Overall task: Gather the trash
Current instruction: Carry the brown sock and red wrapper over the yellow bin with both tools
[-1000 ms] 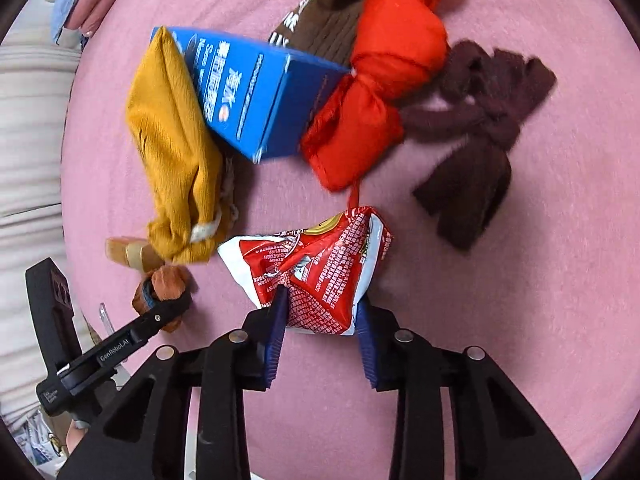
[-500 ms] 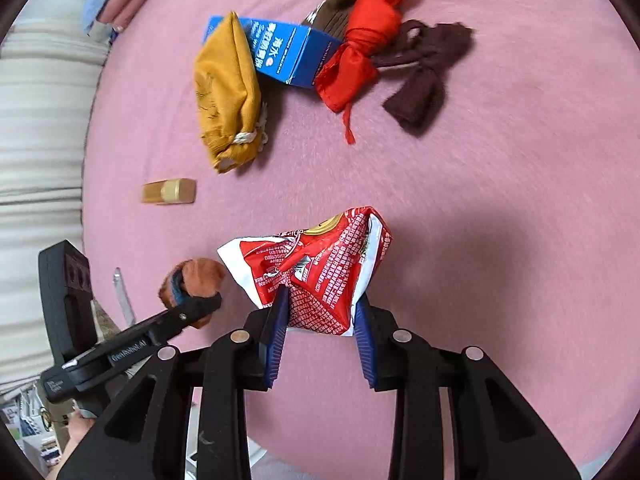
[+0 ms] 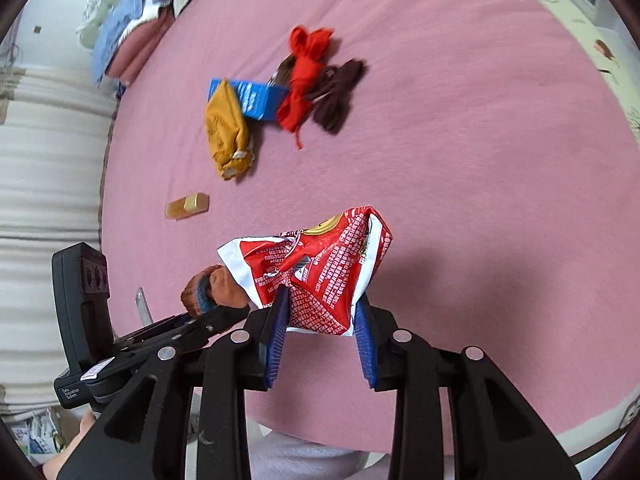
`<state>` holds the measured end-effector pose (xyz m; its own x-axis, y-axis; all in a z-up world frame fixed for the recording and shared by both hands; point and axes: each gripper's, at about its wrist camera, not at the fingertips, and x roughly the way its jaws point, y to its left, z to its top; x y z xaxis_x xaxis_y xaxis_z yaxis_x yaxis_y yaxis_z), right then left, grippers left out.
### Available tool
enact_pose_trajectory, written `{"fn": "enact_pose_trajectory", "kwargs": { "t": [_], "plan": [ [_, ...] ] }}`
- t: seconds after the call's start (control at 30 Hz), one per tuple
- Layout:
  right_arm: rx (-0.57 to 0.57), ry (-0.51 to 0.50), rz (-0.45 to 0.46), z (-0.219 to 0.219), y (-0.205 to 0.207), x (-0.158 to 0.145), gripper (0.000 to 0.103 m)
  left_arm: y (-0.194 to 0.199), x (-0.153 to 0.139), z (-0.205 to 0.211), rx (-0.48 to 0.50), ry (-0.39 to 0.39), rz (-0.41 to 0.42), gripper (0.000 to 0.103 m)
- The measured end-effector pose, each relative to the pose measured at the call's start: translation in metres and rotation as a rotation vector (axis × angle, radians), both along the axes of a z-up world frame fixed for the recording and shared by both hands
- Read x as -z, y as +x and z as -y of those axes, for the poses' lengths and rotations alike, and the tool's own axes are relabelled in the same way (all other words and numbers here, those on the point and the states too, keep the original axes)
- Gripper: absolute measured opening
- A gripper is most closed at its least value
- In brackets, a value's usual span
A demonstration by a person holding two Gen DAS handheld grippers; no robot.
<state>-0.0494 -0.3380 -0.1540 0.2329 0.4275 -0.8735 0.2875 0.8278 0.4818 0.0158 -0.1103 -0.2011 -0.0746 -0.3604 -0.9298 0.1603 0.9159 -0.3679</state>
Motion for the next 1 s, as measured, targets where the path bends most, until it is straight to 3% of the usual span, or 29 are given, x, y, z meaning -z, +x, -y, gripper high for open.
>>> {"fn": "enact_pose_trajectory", "kwargs": {
  "t": [0.2, 0.43, 1.0],
  "plan": [
    [0.102, -0.012, 0.034, 0.051, -0.04, -0.018, 0.031, -0.015, -0.011, 0.057, 0.122, -0.01, 0.012, 0.04],
    [0.193, -0.019, 0.064, 0.119, -0.078, -0.032, 0.031, -0.033, -0.018, 0.123, 0.197, -0.028, 0.001, 0.04],
    [0.454, -0.011, 0.059, 0.3, -0.158, -0.028, 0.031, -0.06, -0.007, 0.313, 0.333, -0.051, -0.073, 0.04]
  ]
}}
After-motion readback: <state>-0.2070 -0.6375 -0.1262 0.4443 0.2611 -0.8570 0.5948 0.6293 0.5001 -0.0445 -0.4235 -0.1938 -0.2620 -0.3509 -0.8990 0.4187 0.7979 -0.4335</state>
